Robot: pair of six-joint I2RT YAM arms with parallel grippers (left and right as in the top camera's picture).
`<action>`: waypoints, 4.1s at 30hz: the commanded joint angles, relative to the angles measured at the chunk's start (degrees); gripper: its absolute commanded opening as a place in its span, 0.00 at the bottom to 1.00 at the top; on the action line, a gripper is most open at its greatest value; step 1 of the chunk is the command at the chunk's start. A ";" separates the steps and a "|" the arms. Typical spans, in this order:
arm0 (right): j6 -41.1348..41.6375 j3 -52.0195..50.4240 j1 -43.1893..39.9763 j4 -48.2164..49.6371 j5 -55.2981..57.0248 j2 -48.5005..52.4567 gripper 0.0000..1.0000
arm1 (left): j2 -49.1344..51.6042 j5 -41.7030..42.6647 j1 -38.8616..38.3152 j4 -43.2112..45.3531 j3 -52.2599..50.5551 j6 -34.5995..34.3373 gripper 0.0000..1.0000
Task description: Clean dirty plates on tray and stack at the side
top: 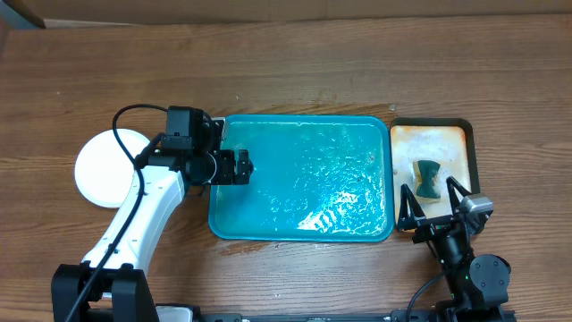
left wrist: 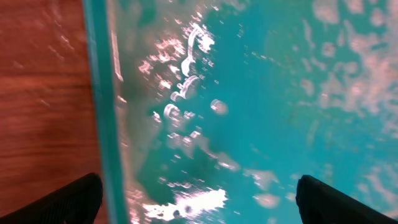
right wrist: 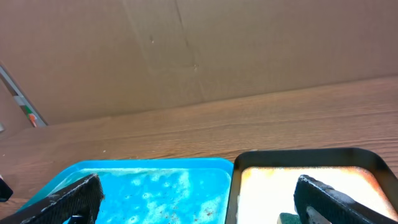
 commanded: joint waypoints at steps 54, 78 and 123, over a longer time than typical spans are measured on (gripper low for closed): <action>-0.66 -0.61 0.22 0.31 -0.48 -0.46 1.00 | -79.19 -9.84 6.08 47.69 -52.30 -4.37 1.00; -0.63 -0.61 0.22 0.31 -0.48 -0.46 1.00 | -86.20 -10.69 6.19 32.50 -54.99 -5.62 1.00; -0.66 -0.61 0.22 0.31 -0.48 -0.46 1.00 | -86.14 -10.88 6.19 32.63 -54.99 -4.52 1.00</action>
